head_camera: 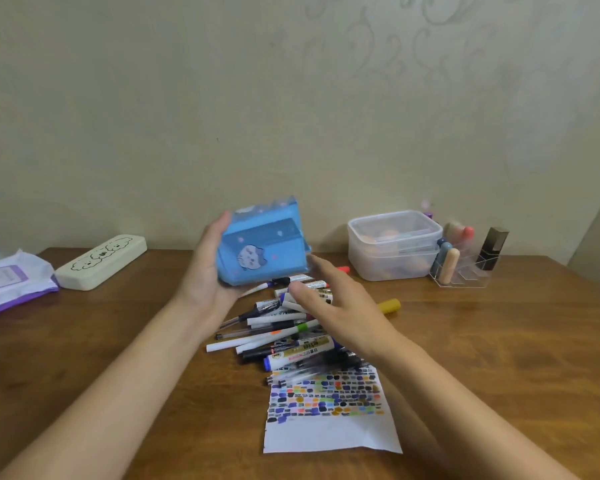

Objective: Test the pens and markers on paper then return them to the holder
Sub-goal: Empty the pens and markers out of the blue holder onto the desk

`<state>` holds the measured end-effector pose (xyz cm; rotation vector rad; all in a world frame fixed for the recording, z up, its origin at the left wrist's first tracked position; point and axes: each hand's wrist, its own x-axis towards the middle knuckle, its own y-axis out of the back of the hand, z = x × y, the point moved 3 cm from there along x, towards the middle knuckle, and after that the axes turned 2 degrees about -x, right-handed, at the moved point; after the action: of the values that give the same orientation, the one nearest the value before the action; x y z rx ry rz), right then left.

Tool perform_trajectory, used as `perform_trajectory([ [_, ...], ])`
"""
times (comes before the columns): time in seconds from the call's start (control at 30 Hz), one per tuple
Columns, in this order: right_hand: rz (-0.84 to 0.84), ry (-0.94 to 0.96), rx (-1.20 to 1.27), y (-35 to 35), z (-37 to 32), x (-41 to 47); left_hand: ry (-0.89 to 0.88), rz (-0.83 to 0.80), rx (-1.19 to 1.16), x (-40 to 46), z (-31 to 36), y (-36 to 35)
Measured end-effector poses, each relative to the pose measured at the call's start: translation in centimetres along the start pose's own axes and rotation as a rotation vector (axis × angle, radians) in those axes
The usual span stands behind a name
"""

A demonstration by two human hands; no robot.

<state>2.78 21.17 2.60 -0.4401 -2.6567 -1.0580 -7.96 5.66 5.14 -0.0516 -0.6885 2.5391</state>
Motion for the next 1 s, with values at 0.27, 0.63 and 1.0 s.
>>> perform_trajectory([
  [0.27,0.107,0.001,0.272,1.6,-0.3,0.5,-0.006,-0.313,0.282,0.1,0.1,-0.1],
  [0.63,0.110,0.057,0.314,2.2,-0.8,0.6,-0.104,-0.438,0.774,0.4,0.9,1.0],
  [1.0,0.053,0.070,-0.102,0.1,0.1,-0.1,-0.175,-0.070,0.621,2.1,1.2,4.0],
])
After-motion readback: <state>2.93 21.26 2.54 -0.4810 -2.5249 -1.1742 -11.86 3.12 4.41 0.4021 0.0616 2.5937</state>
